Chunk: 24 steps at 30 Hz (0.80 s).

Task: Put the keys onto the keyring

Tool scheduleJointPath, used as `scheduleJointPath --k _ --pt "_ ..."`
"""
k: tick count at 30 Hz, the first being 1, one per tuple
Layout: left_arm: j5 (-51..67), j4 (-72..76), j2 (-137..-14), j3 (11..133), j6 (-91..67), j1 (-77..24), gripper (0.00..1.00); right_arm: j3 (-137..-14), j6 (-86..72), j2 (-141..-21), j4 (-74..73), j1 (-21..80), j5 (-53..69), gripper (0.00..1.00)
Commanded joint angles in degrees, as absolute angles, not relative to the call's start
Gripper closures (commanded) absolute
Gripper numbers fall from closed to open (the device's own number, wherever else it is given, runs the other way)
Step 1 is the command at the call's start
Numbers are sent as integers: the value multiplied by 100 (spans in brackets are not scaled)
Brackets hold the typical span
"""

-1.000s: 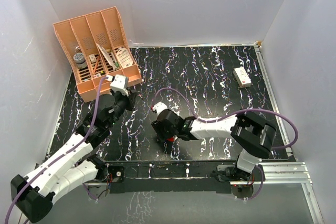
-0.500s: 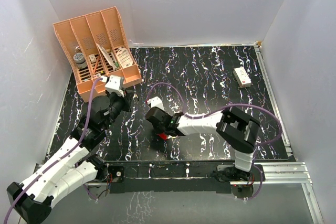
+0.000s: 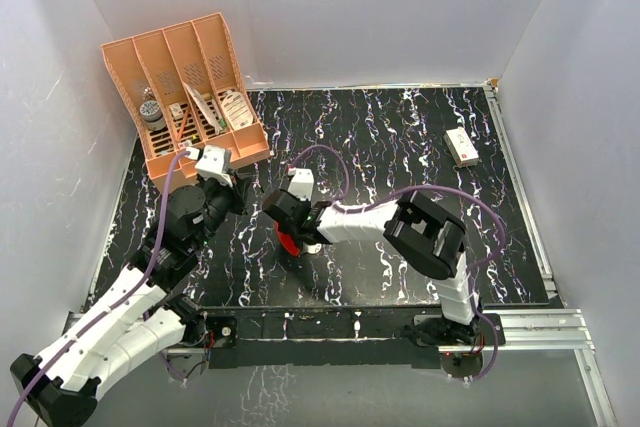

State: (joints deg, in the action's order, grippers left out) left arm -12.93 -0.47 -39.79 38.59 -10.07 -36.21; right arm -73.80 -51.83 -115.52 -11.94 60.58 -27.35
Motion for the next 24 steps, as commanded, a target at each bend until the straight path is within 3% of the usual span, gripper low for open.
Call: scheduleJointPath --k 1,5,19,22,24 --pt "-1393 -101 -3820 3953 -1012 -3618 100 -7036 -5087 -11160 -1216 5967 -3256 85" --pt "-1408 -106 -3842 3972 -1007 -3619 100 -6794 -4709 -10687 -1086 5636 -2923 78" --pt "-1266 166 -4234 3857 -1088 -3617 100 -5762 -3904 -9491 -1087 4799 -2654 76" --pt "-1212 251 -4364 3815 -1136 -3612 100 -5815 -3611 -9488 -1131 4794 -2444 73" --pt "-1194 328 -4446 3777 -1155 -3612 100 -5818 -3530 -9486 -1144 4794 -2207 62"
